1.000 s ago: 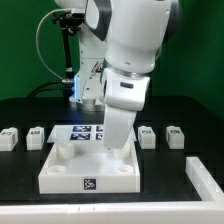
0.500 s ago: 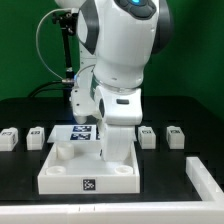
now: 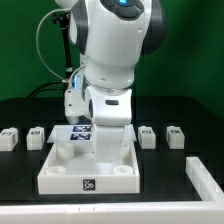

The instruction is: Assemble one leg

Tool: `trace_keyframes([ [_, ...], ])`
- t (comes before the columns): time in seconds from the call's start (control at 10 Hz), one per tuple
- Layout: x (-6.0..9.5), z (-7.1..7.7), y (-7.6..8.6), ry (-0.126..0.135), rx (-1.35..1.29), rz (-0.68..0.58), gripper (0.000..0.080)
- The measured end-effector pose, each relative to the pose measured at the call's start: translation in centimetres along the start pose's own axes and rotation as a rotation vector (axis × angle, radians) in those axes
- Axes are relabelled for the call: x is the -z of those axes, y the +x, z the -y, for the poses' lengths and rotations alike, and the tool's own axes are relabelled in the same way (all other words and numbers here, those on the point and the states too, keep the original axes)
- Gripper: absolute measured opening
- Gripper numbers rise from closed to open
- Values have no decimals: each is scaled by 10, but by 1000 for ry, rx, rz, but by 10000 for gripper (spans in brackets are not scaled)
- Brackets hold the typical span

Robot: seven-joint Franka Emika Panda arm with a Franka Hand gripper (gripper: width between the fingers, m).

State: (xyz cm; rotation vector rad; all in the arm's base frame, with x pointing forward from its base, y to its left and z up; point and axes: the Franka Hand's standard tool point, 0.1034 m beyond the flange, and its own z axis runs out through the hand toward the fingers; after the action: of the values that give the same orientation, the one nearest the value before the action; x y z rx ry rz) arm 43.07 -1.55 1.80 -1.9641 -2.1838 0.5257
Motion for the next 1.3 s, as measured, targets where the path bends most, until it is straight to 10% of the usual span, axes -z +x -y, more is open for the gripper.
trace_keyframes([
  [0.1, 0, 0, 0, 0, 0, 0, 406],
  [0.3, 0, 0, 0, 0, -2, 0, 83],
  [1.1, 1, -1, 0, -5, 0, 0, 77],
  [1.3, 13, -17, 26, -11, -51, 7, 77],
])
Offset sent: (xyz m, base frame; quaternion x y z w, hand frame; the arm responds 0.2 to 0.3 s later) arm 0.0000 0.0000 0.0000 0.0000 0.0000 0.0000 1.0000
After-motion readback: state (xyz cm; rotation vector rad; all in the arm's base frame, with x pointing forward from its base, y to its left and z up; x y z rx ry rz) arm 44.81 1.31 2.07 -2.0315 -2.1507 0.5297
